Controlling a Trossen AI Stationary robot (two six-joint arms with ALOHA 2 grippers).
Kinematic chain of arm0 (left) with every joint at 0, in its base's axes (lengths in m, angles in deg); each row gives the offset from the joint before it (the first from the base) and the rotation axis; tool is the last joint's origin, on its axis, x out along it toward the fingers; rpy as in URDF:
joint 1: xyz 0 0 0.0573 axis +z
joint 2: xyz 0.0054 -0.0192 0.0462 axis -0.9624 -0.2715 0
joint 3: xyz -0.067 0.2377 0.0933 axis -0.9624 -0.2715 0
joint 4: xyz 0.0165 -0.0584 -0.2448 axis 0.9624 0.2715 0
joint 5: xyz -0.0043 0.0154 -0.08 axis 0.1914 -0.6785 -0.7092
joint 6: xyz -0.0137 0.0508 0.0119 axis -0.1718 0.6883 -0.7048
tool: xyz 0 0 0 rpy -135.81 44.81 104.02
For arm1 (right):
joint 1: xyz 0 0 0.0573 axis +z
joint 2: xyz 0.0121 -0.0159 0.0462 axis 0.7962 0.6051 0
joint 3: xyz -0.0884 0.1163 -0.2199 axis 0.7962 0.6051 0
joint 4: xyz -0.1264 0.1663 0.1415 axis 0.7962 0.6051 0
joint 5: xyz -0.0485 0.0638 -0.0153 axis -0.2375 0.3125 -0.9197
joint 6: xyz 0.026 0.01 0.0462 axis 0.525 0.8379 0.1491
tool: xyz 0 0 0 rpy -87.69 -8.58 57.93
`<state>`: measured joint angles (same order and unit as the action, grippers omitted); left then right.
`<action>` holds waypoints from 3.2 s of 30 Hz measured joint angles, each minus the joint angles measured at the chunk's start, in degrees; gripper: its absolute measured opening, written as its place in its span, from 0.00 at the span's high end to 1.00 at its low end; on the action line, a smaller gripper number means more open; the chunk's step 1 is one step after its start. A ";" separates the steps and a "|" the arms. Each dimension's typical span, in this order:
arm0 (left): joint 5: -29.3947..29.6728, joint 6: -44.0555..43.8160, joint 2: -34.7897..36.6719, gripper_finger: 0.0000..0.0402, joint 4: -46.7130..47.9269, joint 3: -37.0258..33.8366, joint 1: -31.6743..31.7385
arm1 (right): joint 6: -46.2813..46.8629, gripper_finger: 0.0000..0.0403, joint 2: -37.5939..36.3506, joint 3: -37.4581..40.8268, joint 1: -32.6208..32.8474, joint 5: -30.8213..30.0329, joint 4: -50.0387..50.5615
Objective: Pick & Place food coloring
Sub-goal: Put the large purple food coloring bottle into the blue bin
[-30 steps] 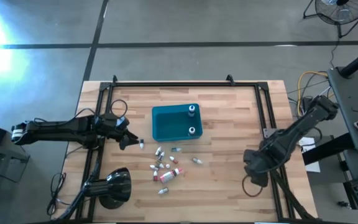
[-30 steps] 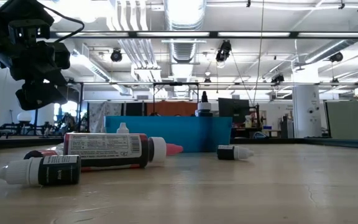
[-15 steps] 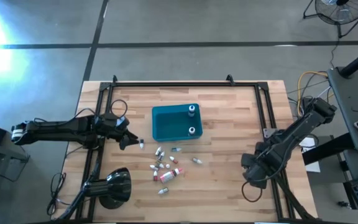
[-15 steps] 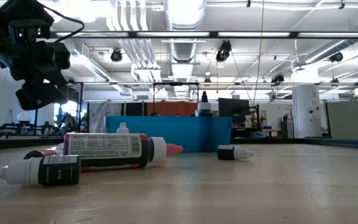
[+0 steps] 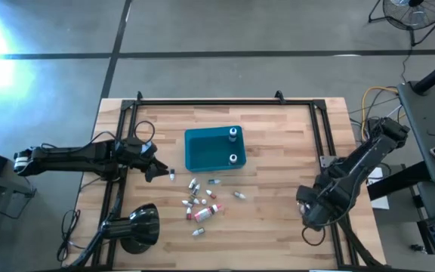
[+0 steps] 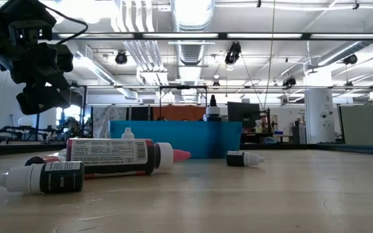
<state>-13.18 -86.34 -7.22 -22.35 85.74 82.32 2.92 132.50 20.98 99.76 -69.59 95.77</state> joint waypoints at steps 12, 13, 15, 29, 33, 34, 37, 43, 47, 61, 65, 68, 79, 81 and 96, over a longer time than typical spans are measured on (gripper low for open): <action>0.00 0.00 0.02 0.56 0.00 0.00 0.02 | 2.60 0.40 0.02 0.45 0.84 0.23 -1.45; 0.02 0.00 0.00 0.56 0.01 0.00 0.02 | 3.35 0.40 0.04 0.57 0.92 0.43 -1.48; 0.00 0.00 0.01 0.56 0.00 0.00 0.02 | 4.53 0.40 -0.05 0.57 0.95 0.55 -2.06; 0.00 0.00 0.01 0.56 0.00 0.00 0.07 | 35.98 0.40 -2.93 0.76 0.77 1.70 -3.11; 0.02 0.00 0.01 0.56 0.01 0.00 0.07 | 49.69 0.40 -4.19 0.76 0.73 6.10 -3.19; 0.00 0.00 0.02 0.56 0.00 0.00 0.07 | 53.08 0.40 -4.31 0.76 0.75 7.35 -3.21; 0.01 0.00 0.01 0.56 0.01 0.00 0.07 | 59.58 0.40 -4.35 0.78 0.69 9.33 -3.77; 0.00 0.00 0.00 0.56 0.02 0.00 0.04 | 59.54 0.40 -2.17 0.78 -1.48 7.84 -5.43; 0.01 0.00 0.00 0.56 0.00 0.00 0.01 | 59.51 0.40 -0.59 0.83 -2.20 8.00 -5.37; 0.02 0.00 0.01 0.56 0.00 0.00 0.02 | 59.17 0.46 1.27 1.29 -2.77 7.15 -3.82; 0.01 0.00 0.02 0.56 0.00 0.00 0.02 | 58.95 0.50 1.27 1.29 -3.23 6.59 -3.82; 0.02 0.00 0.01 0.56 0.00 0.00 0.02 | 58.95 0.50 1.32 1.29 -3.21 6.41 -3.78; 0.00 0.00 0.00 0.56 0.01 0.00 0.03 | 58.75 0.58 1.33 1.29 -3.18 6.45 -3.84; 0.02 0.00 0.02 0.56 0.00 0.00 0.07 | 58.64 0.60 1.33 1.29 -3.14 6.47 -3.84; 0.01 0.00 0.02 0.56 0.02 0.00 0.04 | 57.46 0.73 1.16 1.08 -3.18 6.05 -3.84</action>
<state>-13.17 -86.34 -7.20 -22.33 85.74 82.37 60.38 133.66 22.06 96.58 -63.53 91.92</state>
